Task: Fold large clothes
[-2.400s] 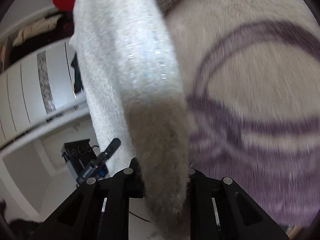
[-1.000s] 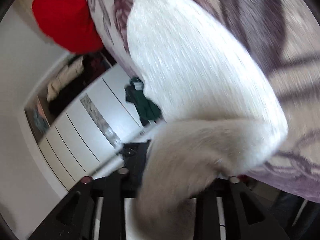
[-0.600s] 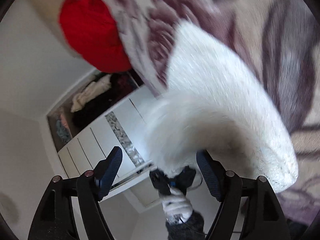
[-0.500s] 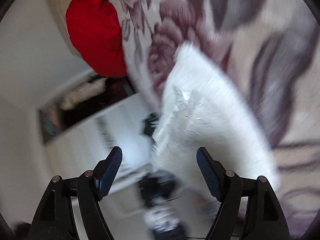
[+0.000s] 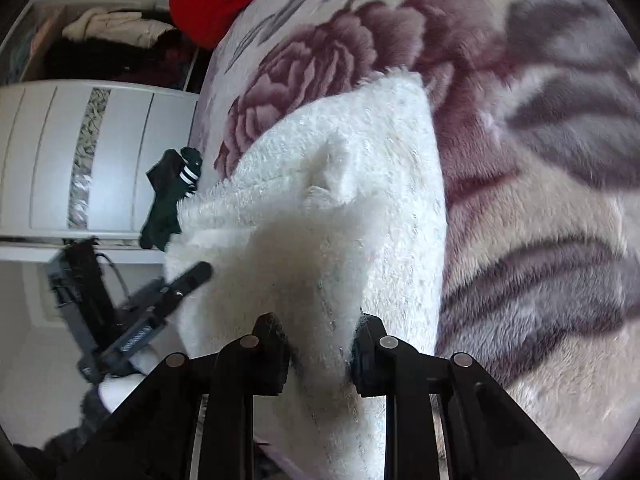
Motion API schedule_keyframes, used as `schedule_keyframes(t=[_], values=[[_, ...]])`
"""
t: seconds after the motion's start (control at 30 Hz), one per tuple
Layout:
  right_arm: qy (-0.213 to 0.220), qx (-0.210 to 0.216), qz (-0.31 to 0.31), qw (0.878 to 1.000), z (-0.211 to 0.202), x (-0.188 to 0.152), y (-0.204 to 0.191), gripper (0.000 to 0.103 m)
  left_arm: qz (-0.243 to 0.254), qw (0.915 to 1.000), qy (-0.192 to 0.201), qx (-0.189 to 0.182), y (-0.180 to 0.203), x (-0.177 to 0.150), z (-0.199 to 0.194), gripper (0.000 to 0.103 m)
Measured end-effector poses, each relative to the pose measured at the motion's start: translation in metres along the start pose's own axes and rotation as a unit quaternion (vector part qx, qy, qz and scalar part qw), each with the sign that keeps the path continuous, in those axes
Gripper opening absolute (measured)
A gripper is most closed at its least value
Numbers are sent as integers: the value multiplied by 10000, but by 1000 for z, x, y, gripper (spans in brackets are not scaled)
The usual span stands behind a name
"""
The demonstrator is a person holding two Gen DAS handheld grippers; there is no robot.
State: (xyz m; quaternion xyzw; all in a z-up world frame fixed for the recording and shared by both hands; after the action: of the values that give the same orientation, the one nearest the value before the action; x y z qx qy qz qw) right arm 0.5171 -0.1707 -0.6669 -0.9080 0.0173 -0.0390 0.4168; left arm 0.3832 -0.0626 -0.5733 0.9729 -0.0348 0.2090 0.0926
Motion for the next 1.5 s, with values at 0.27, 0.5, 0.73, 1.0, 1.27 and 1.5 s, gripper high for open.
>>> schedule_keyframes(t=[0.27,0.5,0.73,1.0,1.27,1.5], values=[[646,529,-543,9950,-58,6,-51,19,-944,9917,372,-793,-23,52,-33,15],[931,132,-271,9952,-37,77,-27,17,-1524,9831,-353,-949,-56,95,67,15],[27,-279,-178,9994,16,87,16,31,-1692,9760,-995,-945,-65,50,110,17],[-842,7,540,9950,45,65,73,96,-1962,9695,-888,-1171,-69,41,107,20],[-923,1035,872,9865,83,55,66,60,-2248,9621,-817,-1314,-78,38,74,26],[694,1122,2184,9669,17,-40,41,46,-2182,9750,-247,-328,-96,5,-21,32]])
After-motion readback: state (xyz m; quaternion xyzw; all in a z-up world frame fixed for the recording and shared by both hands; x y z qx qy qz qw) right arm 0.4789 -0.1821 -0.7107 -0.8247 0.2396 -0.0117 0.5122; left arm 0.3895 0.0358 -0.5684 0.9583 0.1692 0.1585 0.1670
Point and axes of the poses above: each gripper's, at about its wrist camera, not at the fingertips, and z roughly the way its jaws point, y to its right, x to its top, the point moved 6 cm from there along z, roughly the way its jaws point, and after that the axes turned 4 degrees about x, right-handed, at the moved point
